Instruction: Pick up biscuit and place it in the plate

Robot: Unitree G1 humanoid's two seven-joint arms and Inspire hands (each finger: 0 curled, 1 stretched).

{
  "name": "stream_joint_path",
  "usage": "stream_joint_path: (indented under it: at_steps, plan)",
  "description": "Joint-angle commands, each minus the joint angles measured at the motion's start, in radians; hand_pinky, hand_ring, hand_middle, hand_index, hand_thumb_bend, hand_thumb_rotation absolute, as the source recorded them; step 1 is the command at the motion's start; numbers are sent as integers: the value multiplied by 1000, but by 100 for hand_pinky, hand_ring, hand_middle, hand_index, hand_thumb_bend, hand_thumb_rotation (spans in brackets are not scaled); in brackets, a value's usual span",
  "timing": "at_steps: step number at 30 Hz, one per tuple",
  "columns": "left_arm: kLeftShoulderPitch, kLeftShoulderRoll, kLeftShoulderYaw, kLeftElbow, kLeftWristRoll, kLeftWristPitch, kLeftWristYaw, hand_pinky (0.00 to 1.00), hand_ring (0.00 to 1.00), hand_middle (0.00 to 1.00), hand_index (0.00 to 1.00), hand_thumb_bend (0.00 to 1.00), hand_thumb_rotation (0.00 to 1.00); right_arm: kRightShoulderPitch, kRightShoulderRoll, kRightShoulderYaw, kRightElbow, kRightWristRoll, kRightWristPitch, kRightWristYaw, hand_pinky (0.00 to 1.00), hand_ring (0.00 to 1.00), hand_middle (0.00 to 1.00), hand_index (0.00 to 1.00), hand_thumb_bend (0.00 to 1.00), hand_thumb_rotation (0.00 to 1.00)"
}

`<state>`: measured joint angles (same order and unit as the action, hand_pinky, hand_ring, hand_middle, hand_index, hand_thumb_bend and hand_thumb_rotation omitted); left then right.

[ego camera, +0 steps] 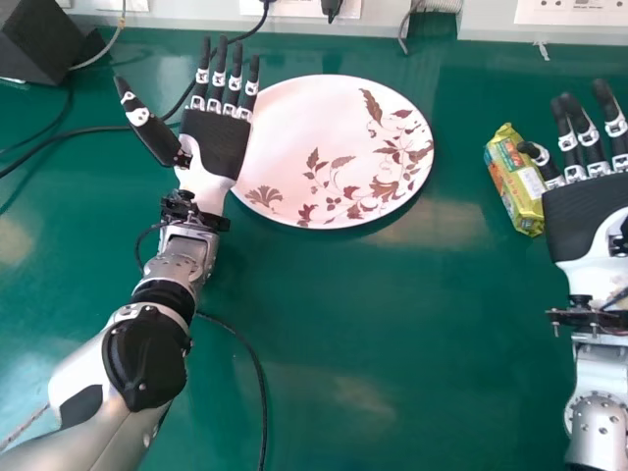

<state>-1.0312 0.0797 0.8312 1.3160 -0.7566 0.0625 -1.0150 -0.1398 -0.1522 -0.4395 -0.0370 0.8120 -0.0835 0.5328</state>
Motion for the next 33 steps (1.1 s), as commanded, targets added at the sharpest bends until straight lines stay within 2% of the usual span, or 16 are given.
stream_joint_path:
  at_steps: [1,14,26,28,30,33]
  plan:
    - [11,-1,-8,2,8,1,-4,82,86,98,100,100,53,18,7,-3,-25,2,0,-3,47,60,73,83,83,32]
    - [14,7,-11,3,7,27,-30,87,90,99,100,100,52,54,21,13,-93,-3,-9,-14,49,62,74,84,81,31]
    - [8,5,-14,-1,9,12,-29,80,85,97,100,100,52,60,15,16,-132,-30,-3,-58,48,60,73,85,85,28]
    - [9,9,-14,0,9,17,-34,81,85,97,100,100,52,62,21,21,-139,-35,-5,-66,48,61,74,85,85,28]
    - [11,13,-13,1,6,25,-45,84,86,97,100,100,52,65,27,26,-146,-53,-16,-76,49,62,74,86,83,29]
    - [15,16,-9,1,1,35,-42,81,86,96,100,100,53,75,42,40,-173,-108,-41,-111,49,62,74,87,83,29]
